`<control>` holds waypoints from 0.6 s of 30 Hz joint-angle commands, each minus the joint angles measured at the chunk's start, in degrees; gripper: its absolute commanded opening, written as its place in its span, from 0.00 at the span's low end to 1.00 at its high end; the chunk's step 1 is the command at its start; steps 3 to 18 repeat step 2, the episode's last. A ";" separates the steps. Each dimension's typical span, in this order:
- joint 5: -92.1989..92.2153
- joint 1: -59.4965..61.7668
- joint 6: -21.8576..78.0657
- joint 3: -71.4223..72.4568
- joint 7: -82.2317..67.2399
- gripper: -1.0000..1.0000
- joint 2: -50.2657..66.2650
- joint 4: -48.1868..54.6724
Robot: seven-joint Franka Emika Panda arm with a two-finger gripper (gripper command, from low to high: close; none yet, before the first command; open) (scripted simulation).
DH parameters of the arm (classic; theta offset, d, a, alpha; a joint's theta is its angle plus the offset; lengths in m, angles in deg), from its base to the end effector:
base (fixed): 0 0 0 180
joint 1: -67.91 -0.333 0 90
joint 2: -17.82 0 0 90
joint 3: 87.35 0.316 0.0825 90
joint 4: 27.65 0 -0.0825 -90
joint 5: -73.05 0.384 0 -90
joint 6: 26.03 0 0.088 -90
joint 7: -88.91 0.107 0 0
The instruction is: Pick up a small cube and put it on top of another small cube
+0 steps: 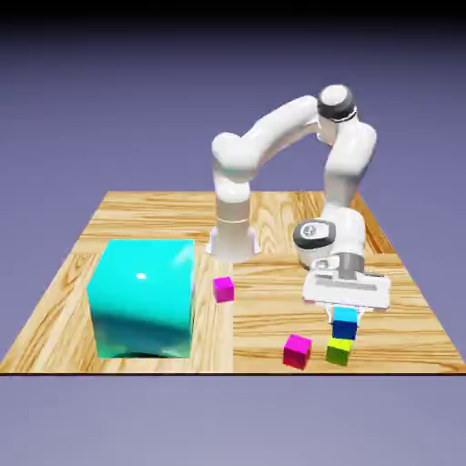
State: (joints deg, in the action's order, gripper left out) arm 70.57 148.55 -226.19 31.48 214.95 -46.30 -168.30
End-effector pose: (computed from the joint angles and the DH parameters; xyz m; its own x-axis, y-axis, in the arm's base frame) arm 0.4207 0.2683 0.1410 0.2933 -0.7736 0.5617 -0.5508 -0.6170 -0.5621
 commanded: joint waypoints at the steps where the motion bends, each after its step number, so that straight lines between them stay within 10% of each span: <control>1: 0.00 0.00 0.00 0.00 0.00 1.00 0.00 0.00; 18: -0.08 -2.07 0.78 -1.32 -0.42 1.00 1.31 -1.41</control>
